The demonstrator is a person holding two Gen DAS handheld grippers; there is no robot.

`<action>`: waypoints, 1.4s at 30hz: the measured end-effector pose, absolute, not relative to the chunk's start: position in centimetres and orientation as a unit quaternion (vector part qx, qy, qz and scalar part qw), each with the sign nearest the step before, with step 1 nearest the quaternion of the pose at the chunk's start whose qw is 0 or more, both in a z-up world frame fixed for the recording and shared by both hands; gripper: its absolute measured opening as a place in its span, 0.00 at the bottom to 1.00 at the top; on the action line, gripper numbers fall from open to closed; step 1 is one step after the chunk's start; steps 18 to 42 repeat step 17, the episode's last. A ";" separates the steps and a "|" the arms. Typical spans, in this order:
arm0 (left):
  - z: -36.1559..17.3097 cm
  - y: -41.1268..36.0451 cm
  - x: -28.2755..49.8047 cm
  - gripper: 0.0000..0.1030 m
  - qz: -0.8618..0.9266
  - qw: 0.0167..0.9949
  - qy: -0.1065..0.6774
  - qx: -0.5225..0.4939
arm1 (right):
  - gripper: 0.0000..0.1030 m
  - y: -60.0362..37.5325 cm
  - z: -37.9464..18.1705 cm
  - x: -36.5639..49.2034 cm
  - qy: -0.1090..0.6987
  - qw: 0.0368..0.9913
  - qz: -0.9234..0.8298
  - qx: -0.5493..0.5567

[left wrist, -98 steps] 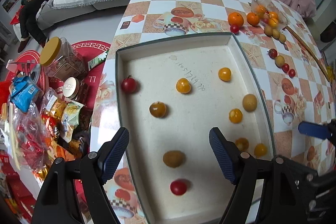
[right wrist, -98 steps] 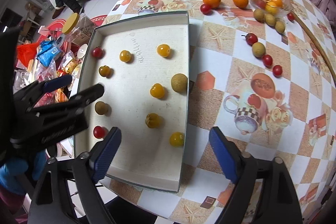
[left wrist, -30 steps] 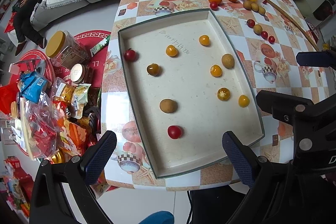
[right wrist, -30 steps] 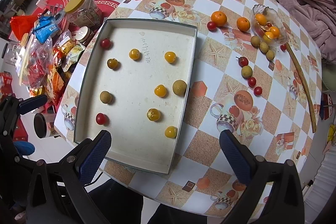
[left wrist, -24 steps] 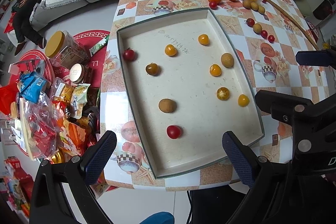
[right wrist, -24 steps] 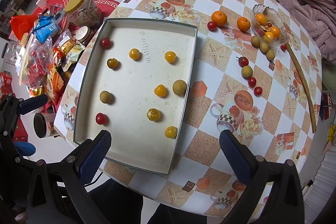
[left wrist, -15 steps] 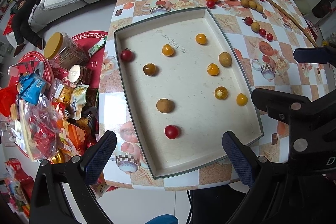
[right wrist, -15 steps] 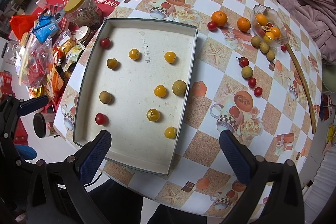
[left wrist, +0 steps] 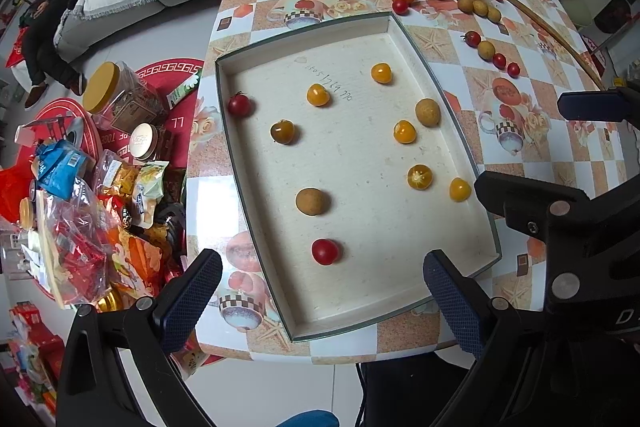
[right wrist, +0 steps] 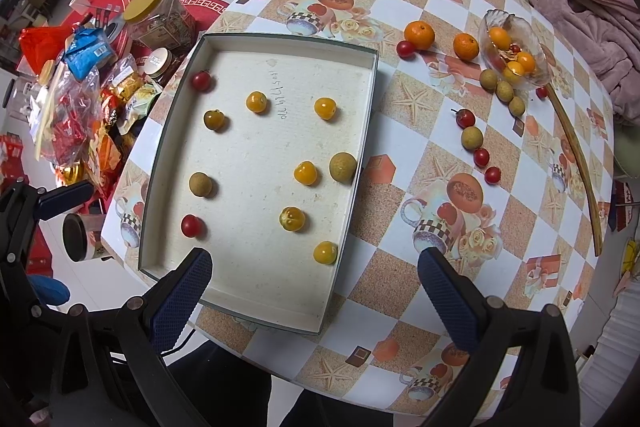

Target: Organize fruits

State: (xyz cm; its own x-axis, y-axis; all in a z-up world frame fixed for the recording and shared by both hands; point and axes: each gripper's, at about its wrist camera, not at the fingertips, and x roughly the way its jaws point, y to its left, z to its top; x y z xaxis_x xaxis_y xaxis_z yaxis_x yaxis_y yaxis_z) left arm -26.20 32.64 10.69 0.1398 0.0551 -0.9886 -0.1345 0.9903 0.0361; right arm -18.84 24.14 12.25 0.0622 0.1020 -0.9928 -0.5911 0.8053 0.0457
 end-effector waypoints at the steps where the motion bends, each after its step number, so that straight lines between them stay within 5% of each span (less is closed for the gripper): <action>1: 10.7 32.6 -26.2 0.98 0.063 0.754 0.653 -0.031 | 1.00 24.1 12.3 -18.8 0.639 0.703 0.246 -0.191; 42: 10.9 32.6 -26.3 0.98 0.060 0.757 0.650 -0.034 | 1.00 24.1 12.3 -18.9 0.639 0.704 0.246 -0.192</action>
